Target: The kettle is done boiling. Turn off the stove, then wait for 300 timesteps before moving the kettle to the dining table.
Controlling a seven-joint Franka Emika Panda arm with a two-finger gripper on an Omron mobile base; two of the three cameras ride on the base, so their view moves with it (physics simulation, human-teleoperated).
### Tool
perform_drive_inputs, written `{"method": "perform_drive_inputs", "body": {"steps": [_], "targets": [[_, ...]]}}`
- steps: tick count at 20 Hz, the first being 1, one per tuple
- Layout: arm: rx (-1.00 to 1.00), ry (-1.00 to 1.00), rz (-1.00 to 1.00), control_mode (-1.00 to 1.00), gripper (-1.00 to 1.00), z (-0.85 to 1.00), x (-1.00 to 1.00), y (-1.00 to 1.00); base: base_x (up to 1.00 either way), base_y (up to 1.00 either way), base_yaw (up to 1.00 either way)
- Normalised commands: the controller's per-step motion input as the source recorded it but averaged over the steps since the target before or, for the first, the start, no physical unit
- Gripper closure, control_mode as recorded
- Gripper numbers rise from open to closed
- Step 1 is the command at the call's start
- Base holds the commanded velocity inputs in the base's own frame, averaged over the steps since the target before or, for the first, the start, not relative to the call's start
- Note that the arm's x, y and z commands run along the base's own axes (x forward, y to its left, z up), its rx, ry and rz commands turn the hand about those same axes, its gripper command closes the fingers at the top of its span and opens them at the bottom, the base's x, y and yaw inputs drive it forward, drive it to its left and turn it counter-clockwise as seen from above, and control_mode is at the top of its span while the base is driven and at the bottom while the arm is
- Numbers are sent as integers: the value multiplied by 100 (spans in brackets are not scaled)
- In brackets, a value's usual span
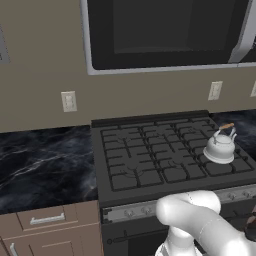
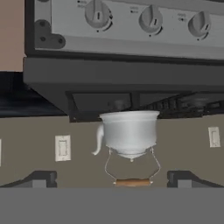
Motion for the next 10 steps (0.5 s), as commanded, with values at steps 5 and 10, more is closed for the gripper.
{"method": "perform_drive_inputs", "body": {"steps": [5, 10], "targets": [[-1, -3, 5, -100, -100, 42, -6, 0, 0, 0, 0], [-6, -4, 4, -100, -100, 37, -10, 5, 0, 0, 0]]}}
